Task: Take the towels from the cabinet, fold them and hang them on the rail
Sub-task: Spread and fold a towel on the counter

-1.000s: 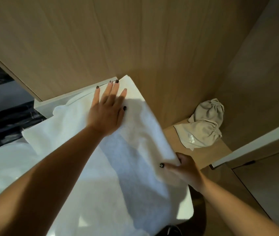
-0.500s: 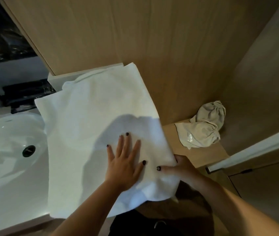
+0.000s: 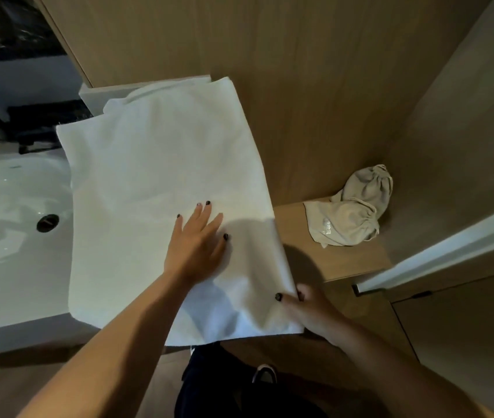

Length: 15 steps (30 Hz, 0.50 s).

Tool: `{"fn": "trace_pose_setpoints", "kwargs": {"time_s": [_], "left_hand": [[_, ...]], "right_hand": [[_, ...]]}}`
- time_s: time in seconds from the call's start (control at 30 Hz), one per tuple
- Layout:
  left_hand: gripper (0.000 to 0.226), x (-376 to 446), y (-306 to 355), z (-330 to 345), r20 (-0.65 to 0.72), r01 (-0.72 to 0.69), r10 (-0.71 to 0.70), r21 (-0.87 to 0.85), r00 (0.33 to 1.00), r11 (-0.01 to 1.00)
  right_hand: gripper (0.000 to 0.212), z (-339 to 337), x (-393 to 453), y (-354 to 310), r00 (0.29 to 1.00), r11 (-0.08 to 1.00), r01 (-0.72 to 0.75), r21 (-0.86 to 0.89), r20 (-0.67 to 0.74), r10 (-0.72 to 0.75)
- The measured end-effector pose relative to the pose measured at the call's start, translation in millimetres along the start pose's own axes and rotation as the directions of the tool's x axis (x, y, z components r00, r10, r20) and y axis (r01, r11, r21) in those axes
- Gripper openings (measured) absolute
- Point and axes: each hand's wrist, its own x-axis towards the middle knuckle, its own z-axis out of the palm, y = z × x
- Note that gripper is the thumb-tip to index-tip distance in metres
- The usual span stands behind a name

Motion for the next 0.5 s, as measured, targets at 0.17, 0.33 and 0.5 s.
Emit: {"fn": "trace_pose_setpoints", "kwargs": {"time_s": [0.17,0.33,0.5], "left_hand": [[0.053,-15.3,0.9,0.0,-0.109,0.172,-0.189,-0.148,0.976,0.974],[0.064,-95.9,-10.1,7.2,-0.275,0.411,-0.47,-0.247,0.839,0.877],[0.078,-158.2,-22.7,15.6,-0.233,0.544,-0.902,-0.732,0.365,0.409]], "right_hand": [[0.018,8.3,-11.9,2.1,0.999,0.998,0.041,-0.055,0.002,-0.041],[0.022,15.0,-11.1,10.4,0.998,1.0,0.014,0.004,-0.065,-0.014],[0.021,14.5,-12.1,15.2,0.998,0.99,-0.014,0.142,-0.066,0.024]]}}
